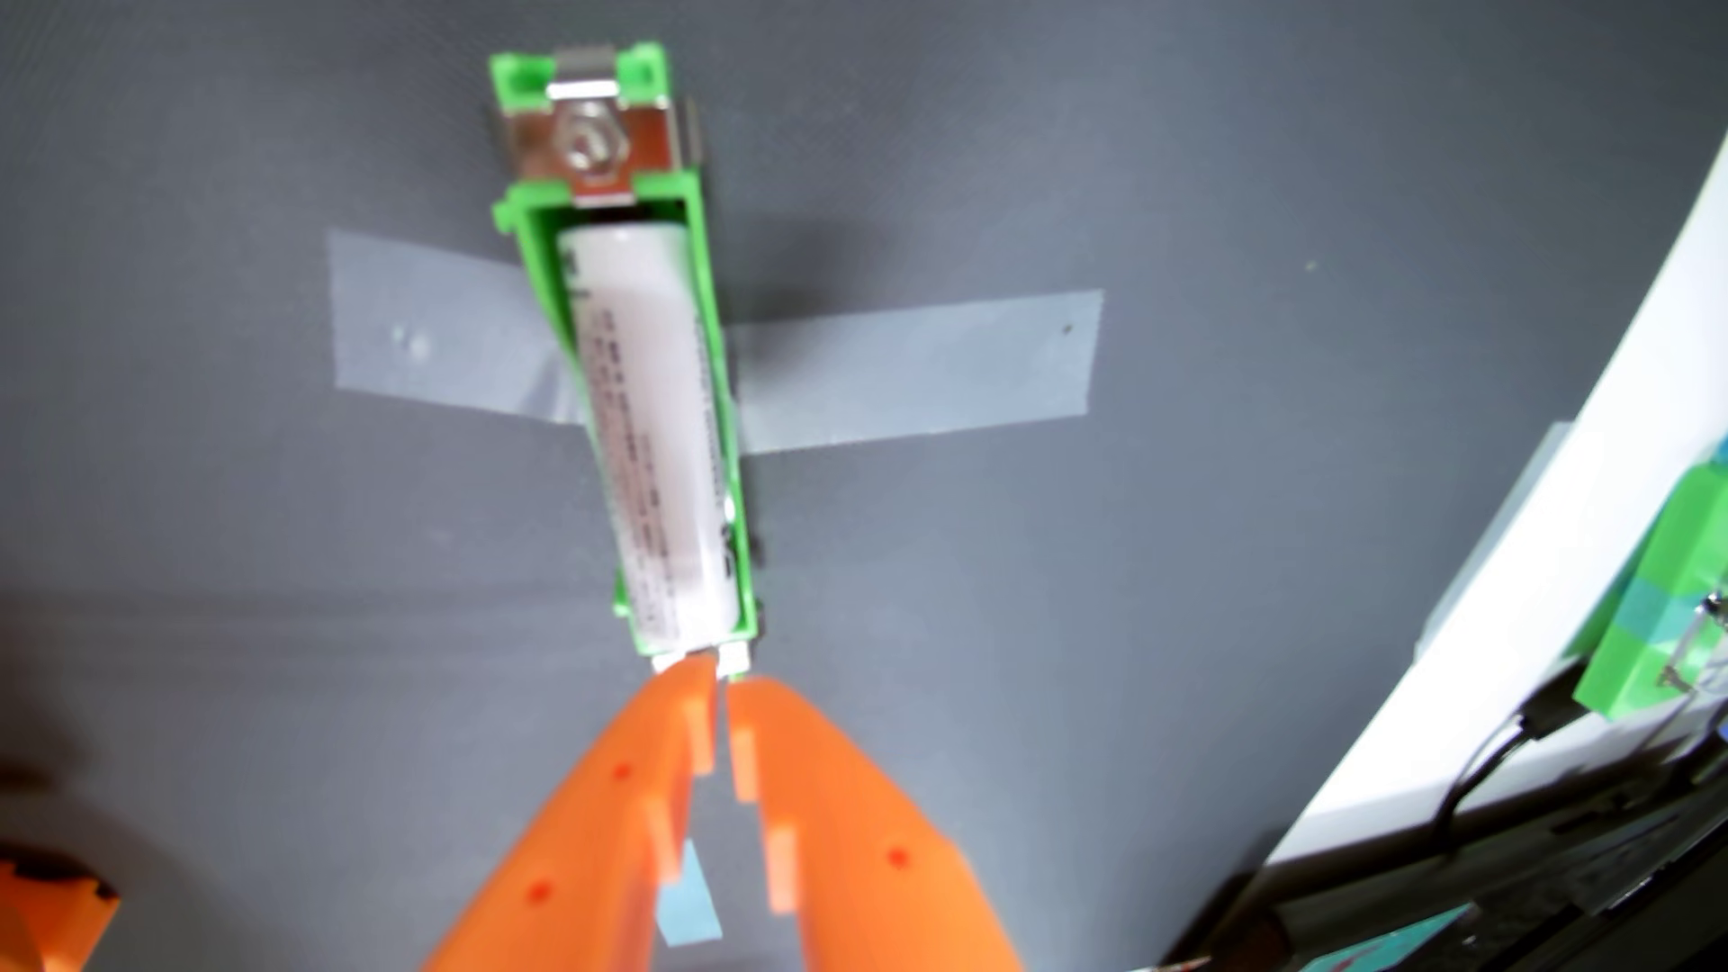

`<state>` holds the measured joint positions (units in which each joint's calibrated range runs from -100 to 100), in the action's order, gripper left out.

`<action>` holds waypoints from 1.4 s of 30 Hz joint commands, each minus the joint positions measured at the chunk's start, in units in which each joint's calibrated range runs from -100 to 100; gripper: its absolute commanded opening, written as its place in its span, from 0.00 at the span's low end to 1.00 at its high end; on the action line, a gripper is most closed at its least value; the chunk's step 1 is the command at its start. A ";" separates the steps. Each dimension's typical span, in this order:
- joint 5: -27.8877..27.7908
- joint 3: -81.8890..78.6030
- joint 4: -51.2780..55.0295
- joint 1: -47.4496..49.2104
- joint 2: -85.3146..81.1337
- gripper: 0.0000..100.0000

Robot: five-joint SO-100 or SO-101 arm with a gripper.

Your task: Insert Battery

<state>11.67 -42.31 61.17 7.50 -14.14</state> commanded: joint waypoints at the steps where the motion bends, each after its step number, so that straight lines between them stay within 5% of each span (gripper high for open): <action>1: -0.96 -0.95 -1.65 -0.65 -1.07 0.02; 42: -2.04 -3.93 -2.24 -0.65 -0.99 0.02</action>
<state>9.83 -45.93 59.41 7.09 -14.14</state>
